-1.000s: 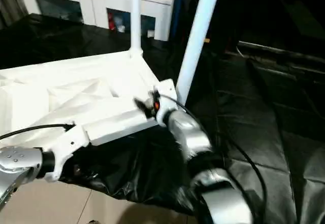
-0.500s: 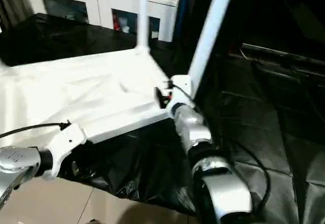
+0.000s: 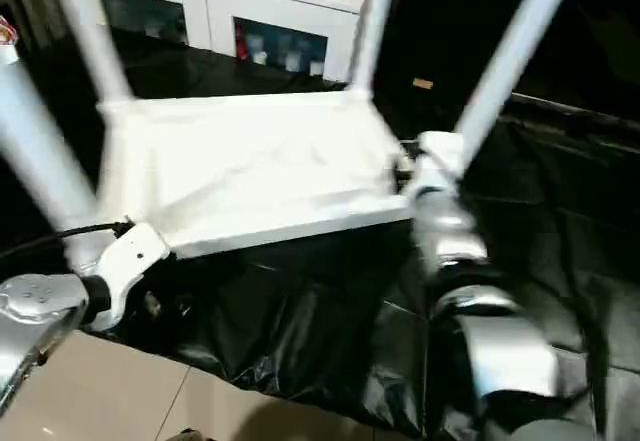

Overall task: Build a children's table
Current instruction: Rotate table base

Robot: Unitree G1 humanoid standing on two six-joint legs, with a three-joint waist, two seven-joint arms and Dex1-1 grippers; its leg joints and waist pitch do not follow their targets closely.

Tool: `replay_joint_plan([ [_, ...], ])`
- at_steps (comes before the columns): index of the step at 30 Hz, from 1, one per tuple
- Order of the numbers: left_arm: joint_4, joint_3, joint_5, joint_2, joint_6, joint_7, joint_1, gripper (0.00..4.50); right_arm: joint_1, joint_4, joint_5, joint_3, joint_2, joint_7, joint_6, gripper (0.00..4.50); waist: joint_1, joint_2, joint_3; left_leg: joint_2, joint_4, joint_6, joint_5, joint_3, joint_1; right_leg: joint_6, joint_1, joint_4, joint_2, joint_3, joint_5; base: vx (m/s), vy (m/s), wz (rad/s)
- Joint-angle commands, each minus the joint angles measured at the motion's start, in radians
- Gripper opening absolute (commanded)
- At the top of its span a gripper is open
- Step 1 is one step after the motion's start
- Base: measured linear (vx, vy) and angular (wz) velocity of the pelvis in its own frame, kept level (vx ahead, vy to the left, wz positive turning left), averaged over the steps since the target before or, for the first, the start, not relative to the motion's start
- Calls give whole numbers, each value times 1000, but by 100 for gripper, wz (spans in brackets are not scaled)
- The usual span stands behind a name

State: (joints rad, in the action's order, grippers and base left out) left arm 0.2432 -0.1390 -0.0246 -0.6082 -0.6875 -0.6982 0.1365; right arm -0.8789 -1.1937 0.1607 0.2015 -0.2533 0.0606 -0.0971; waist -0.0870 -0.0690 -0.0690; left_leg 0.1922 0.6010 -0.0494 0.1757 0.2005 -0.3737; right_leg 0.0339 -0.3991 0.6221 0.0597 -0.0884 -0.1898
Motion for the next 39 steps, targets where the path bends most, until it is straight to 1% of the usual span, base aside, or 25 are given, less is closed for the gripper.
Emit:
replay_joint_plan([
  [1,-12,47,4,10,56,38,-6,445,-2,-9,-4,27,-44,-30,-22,321,10,20,68,41,-69,-46,249,-23,22,140,38,-71,80,64,-219,0,0,0],
  [3,-17,64,-2,16,87,52,-22,445,2,-15,-7,28,-56,-31,-28,321,10,18,69,42,-67,-41,247,-23,21,140,38,-73,81,63,-220,0,0,0],
  [4,-9,110,-42,49,164,54,-45,445,9,-13,-3,30,-59,-19,-33,321,10,30,68,41,-67,-41,256,-23,23,141,35,-76,78,63,-214,0,0,0],
  [5,-9,110,-42,49,164,54,-45,445,9,-13,-3,30,-59,-19,-33,321,9,24,69,42,-67,-41,256,-24,21,145,39,-74,79,62,-208,0,0,0],
  [6,5,148,-85,80,212,45,-65,445,16,-9,-2,27,-58,4,-36,321,9,25,70,42,-66,-40,256,-23,23,146,37,-72,78,62,-202,0,0,0],
  [7,55,224,-187,132,278,4,-138,445,48,28,14,5,-43,176,-48,321,9,31,69,40,-66,-32,259,-23,17,157,40,-73,80,63,-193,0,0,0],
  [8,73,250,-223,150,294,-12,-164,445,61,45,21,-5,-37,248,-51,321,11,27,67,46,-67,-22,275,-25,13,165,45,-78,88,64,-197,0,0,0],
  [10,83,278,-246,168,324,-14,-193,445,80,72,32,-14,-30,317,-48,321,16,25,68,47,-69,-13,274,-25,16,170,40,-73,78,62,-193,0,0,0],
  [11,84,301,-259,181,353,-10,-212,445,96,95,42,-17,-24,354,-39,321,17,31,65,46,-71,-7,279,-26,15,172,40,-76,77,62,-197,0,0,0],
  [12,86,322,-270,194,375,-4,-229,445,111,118,52,-20,-19,388,-32,321,21,26,63,49,-72,-1,292,-26,14,169,41,-81,80,63,-218,0,0,0],
  [15,88,361,-299,218,422,4,-268,445,149,171,60,-38,-14,449,-27,321,28,27,59,50,-74,4,306,-29,17,168,39,-87,80,62,-271,0,0,0],
  [18,103,418,-346,257,494,-3,-346,445,240,280,63,-88,-12,537,-16,321,29,28,57,53,-76,-3,329,-30,22,156,35,-92,81,64,-312,0,0,0],
  [19,105,439,-359,277,527,-4,-373,445,279,325,66,-102,-14,577,-8,321,29,36,52,54,-79,-3,344,-31,20,149,34,-98,79,64,-313,0,0,0],
  [21,103,451,-364,288,555,-5,-395,445,312,367,69,-110,-16,610,5,321,29,32,53,53,-81,1,347,-32,20,144,37,-99,78,65,-310,0,0,0],
  [22,100,460,-371,303,576,-2,-419,445,351,419,70,-121,-20,645,24,321,28,37,52,55,-83,3,353,-32,22,143,34,-102,76,66,-301,0,0,0],
  [25,88,473,-368,330,619,25,-446,445,412,499,74,-139,-29,685,60,321,28,35,48,54,-86,6,361,-33,21,147,36,-102,78,66,-320,0,0,0],
  [26,63,490,-348,353,656,73,-434,445,448,539,76,-150,-37,693,82,321,27,29,46,56,-85,5,366,-33,22,134,35,-106,78,67,-343,0,0,0],
  [28,51,496,-340,360,669,91,-425,445,459,550,75,-154,-39,694,90,321,28,31,45,55,-85,0,378,-34,25,121,33,-110,80,66,-378,0,0,0],
  [29,27,500,-330,365,687,114,-390,445,476,568,65,-163,-41,676,106,321,30,30,42,52,-86,-5,393,-36,26,107,33,-117,81,63,-425,0,0,0],
  [31,6,493,-330,362,685,125,-342,445,476,556,30,-176,-40,638,116,321,29,30,43,52,-83,-16,404,-37,34,99,27,-119,84,64,-458,0,0,0],
  [33,-38,481,-302,349,672,157,-277,445,457,506,-22,-187,-36,573,109,321,30,32,45,51,-85,-26,407,-40,33,95,30,-119,85,61,-466,0,0,0],
  [34,-50,478,-294,345,664,168,-262,445,452,496,-32,-189,-34,560,109,321,32,33,47,50,-83,-32,408,-40,36,98,27,-117,84,61,-459,0,0,0],
  [37,-128,447,-254,315,645,182,-188,445,425,457,-78,-197,-26,473,127,321,31,32,56,50,-82,-30,369,-40,32,115,35,-108,87,63,-395,0,0,0],
  [38,-129,447,-253,315,644,182,-187,445,424,457,-78,-197,-26,472,127,321,31,32,56,50,-82,-30,369,-40,32,115,35,-108,87,63,-395,0,0,0],
  [39,-141,440,-242,309,636,186,-176,445,421,453,-82,-197,-24,461,131,321,32,33,57,51,-82,-28,352,-39,31,124,35,-102,85,64,-354,0,0,0],
])
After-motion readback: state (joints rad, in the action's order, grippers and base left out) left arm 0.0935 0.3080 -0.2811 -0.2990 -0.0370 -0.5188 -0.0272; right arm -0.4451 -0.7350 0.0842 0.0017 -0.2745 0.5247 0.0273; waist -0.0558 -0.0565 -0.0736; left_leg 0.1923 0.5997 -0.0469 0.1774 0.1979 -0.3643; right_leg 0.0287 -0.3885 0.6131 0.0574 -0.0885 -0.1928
